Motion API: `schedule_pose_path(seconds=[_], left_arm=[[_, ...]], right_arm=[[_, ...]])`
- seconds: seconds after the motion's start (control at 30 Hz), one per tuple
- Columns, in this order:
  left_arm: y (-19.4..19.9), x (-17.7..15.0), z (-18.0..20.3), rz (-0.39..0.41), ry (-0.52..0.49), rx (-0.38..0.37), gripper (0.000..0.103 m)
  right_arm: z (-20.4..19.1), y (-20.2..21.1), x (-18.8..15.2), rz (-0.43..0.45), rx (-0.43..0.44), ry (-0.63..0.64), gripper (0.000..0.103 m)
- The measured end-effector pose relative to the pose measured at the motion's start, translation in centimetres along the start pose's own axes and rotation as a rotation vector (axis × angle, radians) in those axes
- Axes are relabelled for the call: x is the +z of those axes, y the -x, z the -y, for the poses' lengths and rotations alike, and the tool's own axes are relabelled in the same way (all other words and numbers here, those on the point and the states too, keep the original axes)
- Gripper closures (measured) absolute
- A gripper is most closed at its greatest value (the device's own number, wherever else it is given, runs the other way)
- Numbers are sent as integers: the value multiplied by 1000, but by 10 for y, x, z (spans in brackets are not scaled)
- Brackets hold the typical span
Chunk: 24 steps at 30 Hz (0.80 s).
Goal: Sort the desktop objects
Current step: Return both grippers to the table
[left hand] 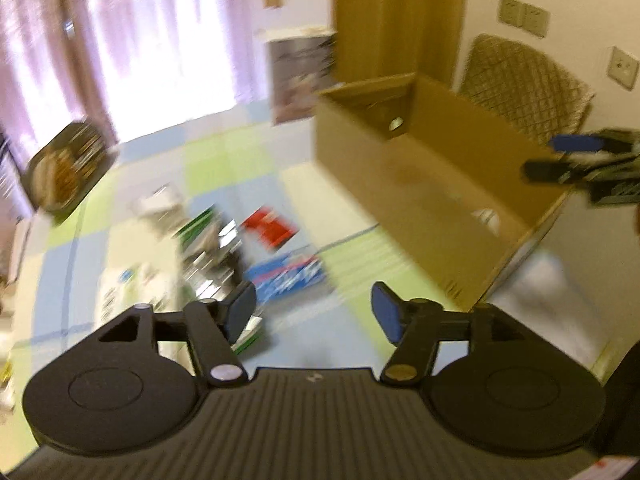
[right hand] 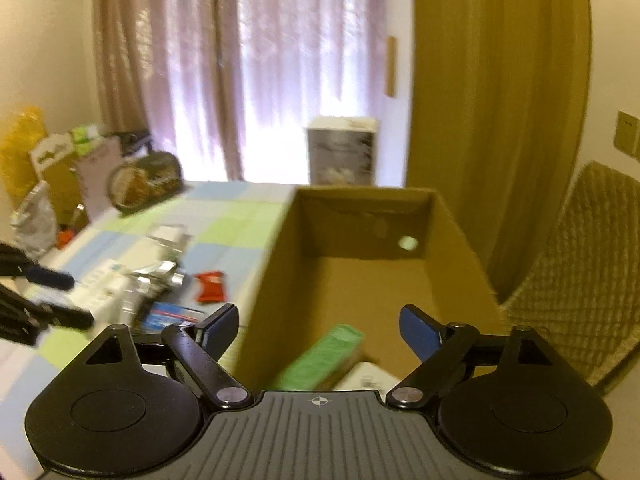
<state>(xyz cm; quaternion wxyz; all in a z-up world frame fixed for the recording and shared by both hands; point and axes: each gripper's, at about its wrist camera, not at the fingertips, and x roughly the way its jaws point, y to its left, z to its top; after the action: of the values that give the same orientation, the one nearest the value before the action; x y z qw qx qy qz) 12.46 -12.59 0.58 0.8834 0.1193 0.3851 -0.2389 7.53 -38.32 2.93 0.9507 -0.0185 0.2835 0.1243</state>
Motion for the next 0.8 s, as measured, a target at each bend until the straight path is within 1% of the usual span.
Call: schedule_pose_path(seconds=[0.03,0.07,0.1,0.13,0.2,0.27,0.37,0.43,0.53,0.63,0.8], left_arm=[[4,-9,-10,-10,15,15,39],[8,-17,-19,-18,27,31,33],[12,-24,-27,-22,37,47,27],[18,-33,-36,-24,48,64,25],[28,-47,-52,-30,66,90,12],[36,-60,-65,-38,76,114,6],[45,-76,-82,-51,90,140,1],[49,-83,-91,-56,96,152,1],[51,-91,-103,-62,105,171,1],[51,-96,-116,-66,129,171,1],[47,-103,-130,-69,137,172,1]], right_arm=[[-10,3,0,9,16,0,7],[-20,5,0,18,33,2,5],[-31,7,0,26,52,9,4],[-42,9,0,29,71,22,2],[-64,8,-1,22,109,53,2],[-83,3,-5,1,158,82,2],[-107,-6,-12,-45,210,120,2],[-122,-13,-18,-73,234,144,2],[-139,-22,-25,-105,245,173,2],[-152,-28,-34,-128,252,204,2],[-170,-43,-44,-159,259,253,2]])
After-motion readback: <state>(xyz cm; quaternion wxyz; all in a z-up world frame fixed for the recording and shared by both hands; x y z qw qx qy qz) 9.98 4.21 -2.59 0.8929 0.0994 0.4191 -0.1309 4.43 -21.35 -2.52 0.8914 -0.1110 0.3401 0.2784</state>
